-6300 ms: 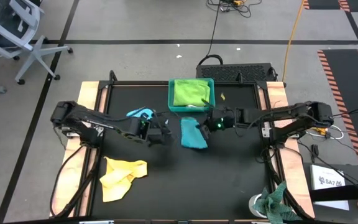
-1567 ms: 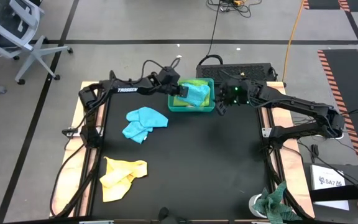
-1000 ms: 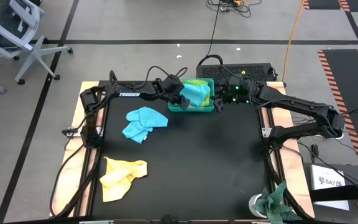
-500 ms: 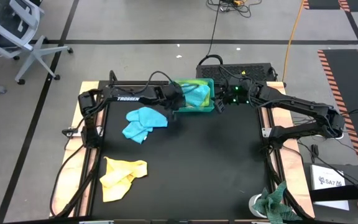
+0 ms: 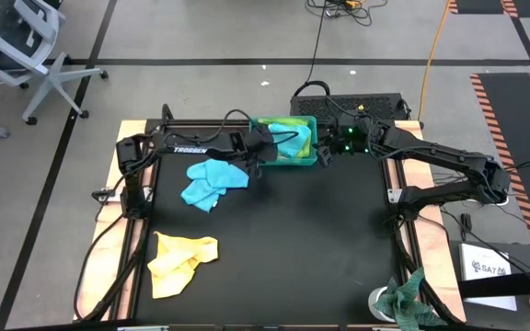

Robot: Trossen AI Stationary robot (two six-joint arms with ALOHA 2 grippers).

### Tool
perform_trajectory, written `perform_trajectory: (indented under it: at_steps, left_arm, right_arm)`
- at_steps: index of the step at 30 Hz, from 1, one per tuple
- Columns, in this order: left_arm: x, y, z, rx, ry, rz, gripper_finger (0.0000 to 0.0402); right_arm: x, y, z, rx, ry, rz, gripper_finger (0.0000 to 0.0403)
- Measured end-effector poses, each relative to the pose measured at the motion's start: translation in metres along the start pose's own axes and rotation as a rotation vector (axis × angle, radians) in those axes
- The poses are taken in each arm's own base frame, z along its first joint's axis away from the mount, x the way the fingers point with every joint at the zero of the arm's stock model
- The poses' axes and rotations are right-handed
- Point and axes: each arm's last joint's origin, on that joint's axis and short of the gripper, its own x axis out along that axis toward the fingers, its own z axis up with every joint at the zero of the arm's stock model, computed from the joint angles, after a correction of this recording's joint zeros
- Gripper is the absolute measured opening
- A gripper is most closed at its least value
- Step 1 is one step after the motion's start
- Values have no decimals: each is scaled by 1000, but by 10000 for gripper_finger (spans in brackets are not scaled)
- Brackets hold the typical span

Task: Fold microfiber towels
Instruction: Put the blue microfiber towel into the blue bin

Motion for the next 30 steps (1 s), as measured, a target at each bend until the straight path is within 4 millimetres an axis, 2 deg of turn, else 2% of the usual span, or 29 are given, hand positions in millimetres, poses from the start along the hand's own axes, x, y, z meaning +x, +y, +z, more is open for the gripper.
perform_trajectory:
  at_steps: [6, 21, 25, 30]
  left_arm:
    - [3, 4, -6, 44, 20, -11, 148]
    - [8, 13, -16, 164, -1, -45, 148]
    - [21, 6, -18, 159, 9, -76, 148]
    - [35, 2, -19, 180, 56, -13, 147]
  right_arm:
    - [0, 0, 0, 0, 0, 0, 164]
    - [0, 0, 0, 0, 0, 0, 164]
    - [0, 0, 0, 0, 0, 0, 164]
    - [0, 0, 0, 13, 0, 0, 164]
